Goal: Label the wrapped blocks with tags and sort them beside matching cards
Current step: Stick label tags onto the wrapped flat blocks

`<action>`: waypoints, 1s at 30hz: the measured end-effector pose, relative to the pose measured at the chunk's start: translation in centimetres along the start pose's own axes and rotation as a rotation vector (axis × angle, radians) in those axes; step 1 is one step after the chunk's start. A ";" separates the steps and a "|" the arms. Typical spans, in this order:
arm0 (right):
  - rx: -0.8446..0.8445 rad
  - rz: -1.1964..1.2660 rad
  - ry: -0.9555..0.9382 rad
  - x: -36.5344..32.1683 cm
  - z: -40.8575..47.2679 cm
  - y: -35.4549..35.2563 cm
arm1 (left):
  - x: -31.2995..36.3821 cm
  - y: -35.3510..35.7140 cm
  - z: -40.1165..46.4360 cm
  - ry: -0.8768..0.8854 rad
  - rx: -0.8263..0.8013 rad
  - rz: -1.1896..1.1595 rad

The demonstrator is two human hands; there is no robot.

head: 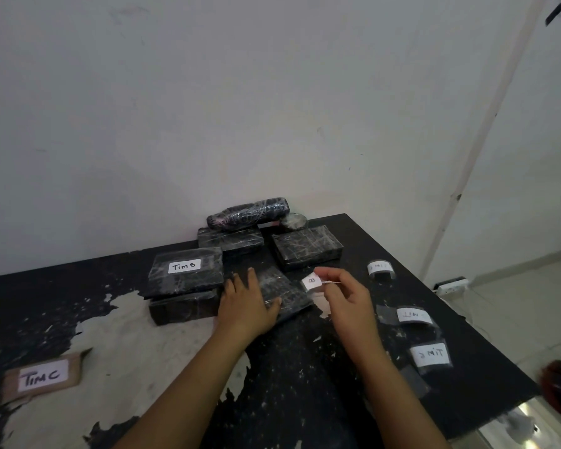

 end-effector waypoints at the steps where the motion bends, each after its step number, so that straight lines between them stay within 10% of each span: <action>1: -0.013 0.003 0.000 -0.1 0.0 0.0 | 0.1 0.0 0.0 0.005 -0.002 0.016; 7: -0.076 -0.046 -0.031 -0.2 0.2 0.1 | 0.1 -0.1 0.2 -0.020 -0.073 -0.152; 16: -0.047 -0.011 -0.011 -1.9 -0.3 0.8 | -1.4 -0.7 0.4 0.030 -0.171 -0.994; 30: -0.054 -0.010 0.085 -3.1 -1.2 3.2 | -3.1 -1.6 -2.3 0.025 -0.168 -1.079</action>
Point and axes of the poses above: each hand's wrist, its own z-axis towards the middle knuckle, its own y-axis out of the palm, x = y × z, the point moved 1 cm from there along z, towards the middle knuckle, and after that the axes turned 12 degrees about -y, right-handed, at the moved point
